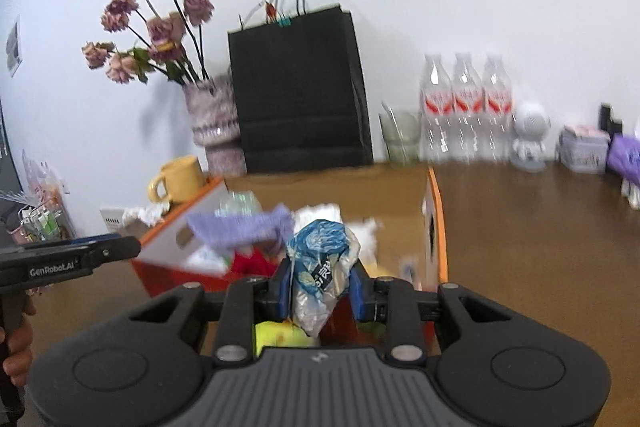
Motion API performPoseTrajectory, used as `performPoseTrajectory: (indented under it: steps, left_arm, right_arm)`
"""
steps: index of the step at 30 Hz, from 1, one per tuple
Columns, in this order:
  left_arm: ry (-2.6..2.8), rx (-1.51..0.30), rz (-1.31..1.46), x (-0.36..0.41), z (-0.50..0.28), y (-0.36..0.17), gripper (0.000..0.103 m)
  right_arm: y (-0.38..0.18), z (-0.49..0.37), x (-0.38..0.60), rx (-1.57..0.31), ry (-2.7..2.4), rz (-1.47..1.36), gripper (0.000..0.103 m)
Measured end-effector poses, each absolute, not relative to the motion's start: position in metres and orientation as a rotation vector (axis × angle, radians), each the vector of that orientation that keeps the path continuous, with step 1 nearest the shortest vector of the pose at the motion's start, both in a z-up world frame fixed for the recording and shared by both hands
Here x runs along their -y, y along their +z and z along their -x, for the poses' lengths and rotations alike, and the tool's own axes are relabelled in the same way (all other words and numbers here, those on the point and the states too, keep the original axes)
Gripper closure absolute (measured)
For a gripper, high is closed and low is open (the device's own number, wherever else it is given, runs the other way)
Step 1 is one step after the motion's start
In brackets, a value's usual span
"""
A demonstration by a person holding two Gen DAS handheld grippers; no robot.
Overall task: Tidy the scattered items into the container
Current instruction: 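Carry the soap bar and snack packet into the box and open both grippers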
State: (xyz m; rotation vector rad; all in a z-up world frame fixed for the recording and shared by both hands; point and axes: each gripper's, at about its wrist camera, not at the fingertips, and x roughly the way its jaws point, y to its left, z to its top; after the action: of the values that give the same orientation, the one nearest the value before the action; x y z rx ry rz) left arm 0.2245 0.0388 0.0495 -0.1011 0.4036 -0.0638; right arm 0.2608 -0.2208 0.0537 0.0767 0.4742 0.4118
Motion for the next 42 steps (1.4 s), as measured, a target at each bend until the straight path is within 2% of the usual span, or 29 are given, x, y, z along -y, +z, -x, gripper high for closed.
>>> performPoseTrajectory:
  steps: [7, 13, 20, 21, 22, 23, 24, 25, 42]
  left_arm:
    - [-0.066, -0.379, 0.127, -0.035, -0.284, 0.061, 0.071]
    - [-0.055, -0.473, 0.148, -0.036, -0.339, 0.030, 0.071]
    - [-0.052, -0.515, 0.134, -0.038, -0.371, 0.017, 0.070]
    - [-0.050, -0.523, 0.131, -0.037, -0.374, 0.016, 0.062]
    - [-0.040, -0.529, 0.131, -0.037, -0.375, 0.015, 0.033]
    - [-0.020, -0.531, 0.133, -0.036, -0.376, 0.014, 0.017]
    - [0.001, -0.528, 0.131, -0.035, -0.376, 0.014, 0.000]
    - [0.014, -0.523, 0.122, -0.035, -0.376, 0.014, 0.000]
    - [0.036, -0.537, 0.082, -0.029, -0.375, 0.014, 0.000]
  right_arm:
    - [0.073, -0.322, 0.202, -0.450, 0.413, -0.067, 0.076]
    - [0.046, -0.378, 0.193, -0.531, 0.389, -0.058, 0.076]
    - [0.026, -0.412, 0.187, -0.573, 0.362, -0.013, 0.075]
    - [0.024, -0.415, 0.187, -0.583, 0.361, -0.007, 0.067]
    - [0.022, -0.418, 0.186, -0.593, 0.355, -0.002, 0.052]
    - [0.021, -0.420, 0.185, -0.601, 0.345, 0.005, 0.038]
    - [0.020, -0.422, 0.184, -0.609, 0.332, 0.015, 0.012]
    - [0.019, -0.422, 0.183, -0.611, 0.321, 0.030, 0.004]
    - [0.020, -0.421, 0.181, -0.638, 0.310, 0.049, 0.003]
